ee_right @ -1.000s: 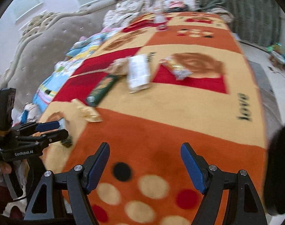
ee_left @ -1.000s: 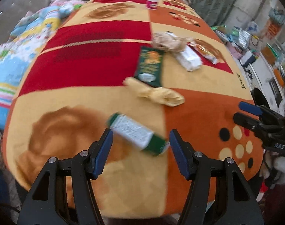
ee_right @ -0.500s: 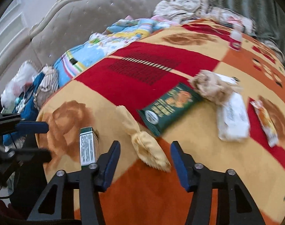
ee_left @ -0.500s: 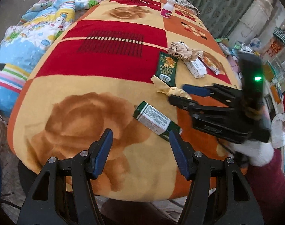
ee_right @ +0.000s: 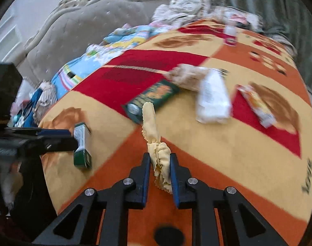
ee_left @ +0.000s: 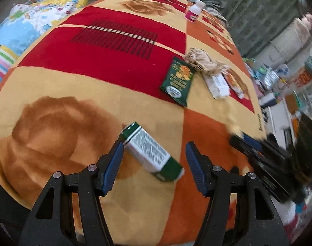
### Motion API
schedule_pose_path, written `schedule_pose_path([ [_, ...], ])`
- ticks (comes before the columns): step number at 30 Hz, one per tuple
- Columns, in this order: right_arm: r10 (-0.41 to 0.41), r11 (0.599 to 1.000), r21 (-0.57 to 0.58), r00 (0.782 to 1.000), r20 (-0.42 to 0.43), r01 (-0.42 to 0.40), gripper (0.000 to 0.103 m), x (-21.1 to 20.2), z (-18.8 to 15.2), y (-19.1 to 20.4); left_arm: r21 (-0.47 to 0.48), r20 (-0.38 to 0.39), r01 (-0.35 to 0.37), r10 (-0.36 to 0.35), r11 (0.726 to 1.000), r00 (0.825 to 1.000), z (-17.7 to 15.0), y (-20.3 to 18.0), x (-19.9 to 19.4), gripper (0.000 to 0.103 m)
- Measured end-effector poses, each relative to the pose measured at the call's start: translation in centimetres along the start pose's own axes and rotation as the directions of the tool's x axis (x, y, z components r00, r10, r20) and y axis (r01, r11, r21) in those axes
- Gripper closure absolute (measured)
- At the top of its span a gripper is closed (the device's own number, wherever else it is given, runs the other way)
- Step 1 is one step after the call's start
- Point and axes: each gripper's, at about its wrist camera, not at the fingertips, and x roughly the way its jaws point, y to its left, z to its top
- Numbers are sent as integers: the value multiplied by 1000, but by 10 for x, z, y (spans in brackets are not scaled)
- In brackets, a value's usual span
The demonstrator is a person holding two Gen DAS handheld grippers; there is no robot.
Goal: Collect trash
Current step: 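Grasp the small green box with the left tool while the right tool grasps the yellow cloth, then carry the green box and yellow cloth over the black bin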
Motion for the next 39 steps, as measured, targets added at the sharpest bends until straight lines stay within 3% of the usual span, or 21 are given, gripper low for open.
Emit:
schedule_pose_path([
  [5,5,996,88,1000,23,-7,86,-23,-17,-21,31,17,-26,25,999,1000,-2,-5,14,45],
  [6,4,996,92,1000,24,-6,86,-26,-18,-22,46,15,-23,22,999,1000,-3,-7,15,60],
  [7,0,996,93,1000,25,-2,86,-29,-21,-22,60,2,-25,25,998,1000,-3,-9,17,67],
  [15,-14,993,114,997,73,5,86,-50,-26,-24,209,-13,14,-11,978,1000,-8,-45,15,82],
  [39,-198,944,292,970,139,151,86,-134,-73,-93,478,-51,164,-159,863,986,-16,-200,21,83],
])
